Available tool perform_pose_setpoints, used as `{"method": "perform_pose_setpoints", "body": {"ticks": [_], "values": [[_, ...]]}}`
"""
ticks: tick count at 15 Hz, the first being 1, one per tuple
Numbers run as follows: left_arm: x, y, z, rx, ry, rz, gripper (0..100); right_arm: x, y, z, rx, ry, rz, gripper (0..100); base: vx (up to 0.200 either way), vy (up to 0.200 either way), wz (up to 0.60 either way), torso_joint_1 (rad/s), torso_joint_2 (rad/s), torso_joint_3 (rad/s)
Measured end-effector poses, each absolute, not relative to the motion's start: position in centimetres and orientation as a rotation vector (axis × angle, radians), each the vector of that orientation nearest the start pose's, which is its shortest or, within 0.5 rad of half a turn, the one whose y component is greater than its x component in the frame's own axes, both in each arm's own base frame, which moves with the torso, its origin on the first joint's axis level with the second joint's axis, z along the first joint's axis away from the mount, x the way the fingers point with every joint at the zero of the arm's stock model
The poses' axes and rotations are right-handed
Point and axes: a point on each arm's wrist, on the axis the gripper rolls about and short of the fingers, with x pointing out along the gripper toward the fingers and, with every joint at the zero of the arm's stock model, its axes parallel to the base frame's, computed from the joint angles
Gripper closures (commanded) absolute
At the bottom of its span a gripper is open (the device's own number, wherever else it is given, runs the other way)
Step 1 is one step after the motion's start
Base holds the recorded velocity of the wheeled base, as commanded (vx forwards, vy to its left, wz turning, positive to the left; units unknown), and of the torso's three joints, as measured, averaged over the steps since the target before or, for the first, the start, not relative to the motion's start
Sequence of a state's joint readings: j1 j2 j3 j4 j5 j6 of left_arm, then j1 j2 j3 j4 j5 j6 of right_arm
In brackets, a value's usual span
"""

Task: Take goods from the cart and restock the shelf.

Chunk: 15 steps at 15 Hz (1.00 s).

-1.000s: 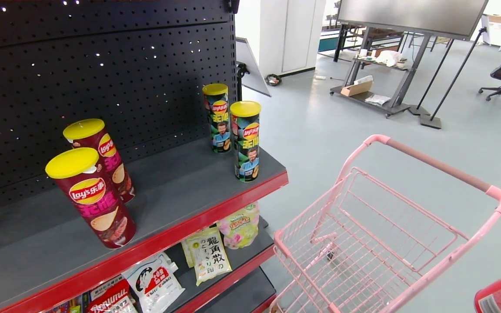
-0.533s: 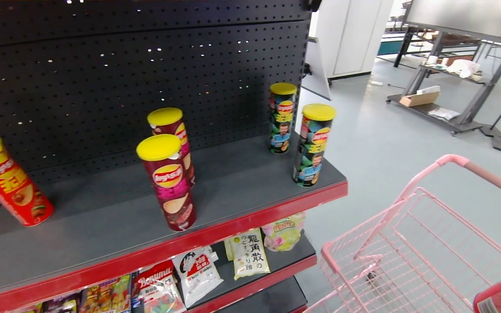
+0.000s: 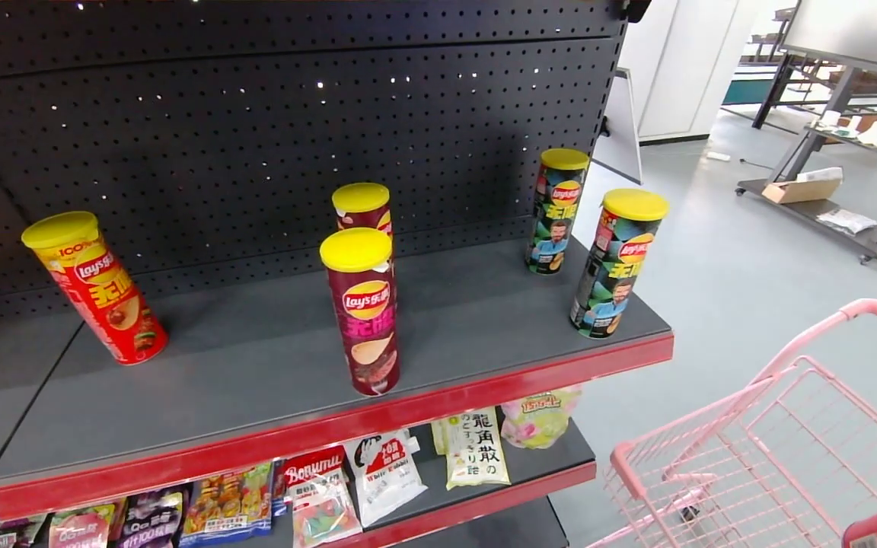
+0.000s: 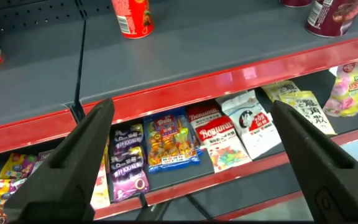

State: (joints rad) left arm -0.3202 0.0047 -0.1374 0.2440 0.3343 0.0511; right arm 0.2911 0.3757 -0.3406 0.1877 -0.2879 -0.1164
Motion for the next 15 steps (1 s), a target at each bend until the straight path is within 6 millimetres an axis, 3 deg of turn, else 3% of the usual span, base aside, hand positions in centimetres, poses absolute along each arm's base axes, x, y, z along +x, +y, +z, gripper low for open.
{"method": "perform_pose_setpoints", "body": {"ticks": [12, 15], "values": [[-3.21, 1.81, 8.79, 0.085, 0.103, -0.003, 0, -0.47, -0.79, 15.2, -0.18, 0.202, -0.007, 100, 0.0, 0.0, 0.0, 0.0, 0.0, 0.0], [-3.22, 1.81, 8.79, 0.085, 0.103, -0.003, 0, -0.47, -0.79, 15.13, -0.181, 0.204, -0.006, 100, 0.0, 0.2, 0.0, -0.002, 0.0, 0.001]]}}
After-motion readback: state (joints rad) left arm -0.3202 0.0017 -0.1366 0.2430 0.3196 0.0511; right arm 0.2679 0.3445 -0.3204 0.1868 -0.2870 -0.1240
